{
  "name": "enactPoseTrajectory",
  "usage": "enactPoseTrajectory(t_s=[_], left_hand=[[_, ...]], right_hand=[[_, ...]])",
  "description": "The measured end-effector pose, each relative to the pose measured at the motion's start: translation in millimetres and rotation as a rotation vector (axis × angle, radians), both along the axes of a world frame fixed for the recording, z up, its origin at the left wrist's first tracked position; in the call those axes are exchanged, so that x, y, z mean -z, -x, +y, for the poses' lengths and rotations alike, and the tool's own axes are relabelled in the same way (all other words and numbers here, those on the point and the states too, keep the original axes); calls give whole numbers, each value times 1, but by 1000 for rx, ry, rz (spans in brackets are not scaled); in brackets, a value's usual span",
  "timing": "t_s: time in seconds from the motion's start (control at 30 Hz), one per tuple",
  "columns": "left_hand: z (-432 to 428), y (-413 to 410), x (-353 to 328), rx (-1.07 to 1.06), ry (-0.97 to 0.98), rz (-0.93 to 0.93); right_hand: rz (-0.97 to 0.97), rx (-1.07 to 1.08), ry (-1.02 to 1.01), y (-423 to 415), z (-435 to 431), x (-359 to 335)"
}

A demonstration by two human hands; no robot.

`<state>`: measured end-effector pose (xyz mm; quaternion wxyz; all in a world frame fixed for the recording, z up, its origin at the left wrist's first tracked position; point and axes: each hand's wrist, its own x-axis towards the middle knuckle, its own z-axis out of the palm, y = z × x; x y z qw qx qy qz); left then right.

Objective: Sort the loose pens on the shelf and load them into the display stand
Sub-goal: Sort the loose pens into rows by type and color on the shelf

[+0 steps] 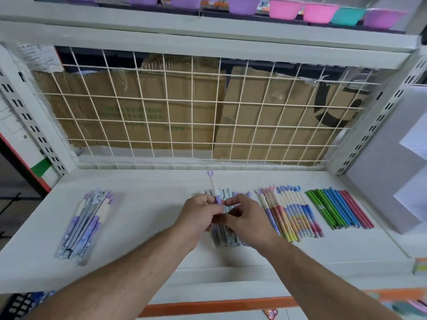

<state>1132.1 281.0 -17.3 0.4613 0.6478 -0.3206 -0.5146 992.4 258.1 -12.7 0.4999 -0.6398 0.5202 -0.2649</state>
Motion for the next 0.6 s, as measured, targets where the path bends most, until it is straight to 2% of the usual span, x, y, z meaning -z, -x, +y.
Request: enactPoseTrajectory(t_s=[0.13,0.23,0.33,0.5,0.6], left_hand=[[-3,23,-2,57,22,-79],[-6,37,-3,47,47,-215],[-8,47,-3,67,91,-303],[-10,61,2,91,134,-464],[-11,69,4,131,146,-524]], right_hand=[[98,29,84,24,-3,3],[408,31,276,46,-7,4],[640,24,365,69,-12,6],[802,-52,448,88,-20,12],[832,-56,485,95,-26,19]])
